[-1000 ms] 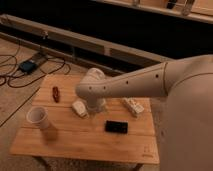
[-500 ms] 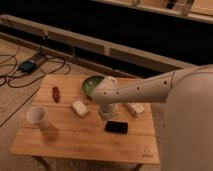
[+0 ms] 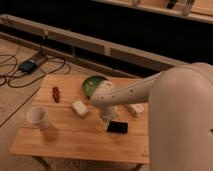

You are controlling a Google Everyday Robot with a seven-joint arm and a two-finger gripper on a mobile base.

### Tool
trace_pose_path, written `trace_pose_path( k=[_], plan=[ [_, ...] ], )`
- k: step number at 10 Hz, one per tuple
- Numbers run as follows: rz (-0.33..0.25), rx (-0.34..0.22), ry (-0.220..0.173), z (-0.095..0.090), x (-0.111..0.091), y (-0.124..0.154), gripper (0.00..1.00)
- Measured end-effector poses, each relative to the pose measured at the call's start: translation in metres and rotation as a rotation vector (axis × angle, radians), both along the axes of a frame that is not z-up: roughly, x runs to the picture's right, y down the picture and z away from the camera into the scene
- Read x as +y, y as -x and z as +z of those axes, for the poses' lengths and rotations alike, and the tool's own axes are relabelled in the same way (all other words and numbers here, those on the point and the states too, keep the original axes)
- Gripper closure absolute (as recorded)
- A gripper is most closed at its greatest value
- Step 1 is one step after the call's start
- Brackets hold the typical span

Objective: Place the eraser in the ceramic cup

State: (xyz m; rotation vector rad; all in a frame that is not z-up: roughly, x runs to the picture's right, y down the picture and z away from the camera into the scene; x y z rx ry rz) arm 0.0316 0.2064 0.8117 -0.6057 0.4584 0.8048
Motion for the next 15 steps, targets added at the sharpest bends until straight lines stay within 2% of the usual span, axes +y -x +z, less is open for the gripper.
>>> trace_pose_path(
  k=[3,6,15],
  plan=[
    [-0.051,-0.031,0.043,0.001,0.014,0.003,0.35],
    [-0.076,-0.031,0.06,0.007,0.018,0.001,0.35],
    [-0.111,0.043,0.067,0.03,0.021,-0.015,0.37]
  ],
)
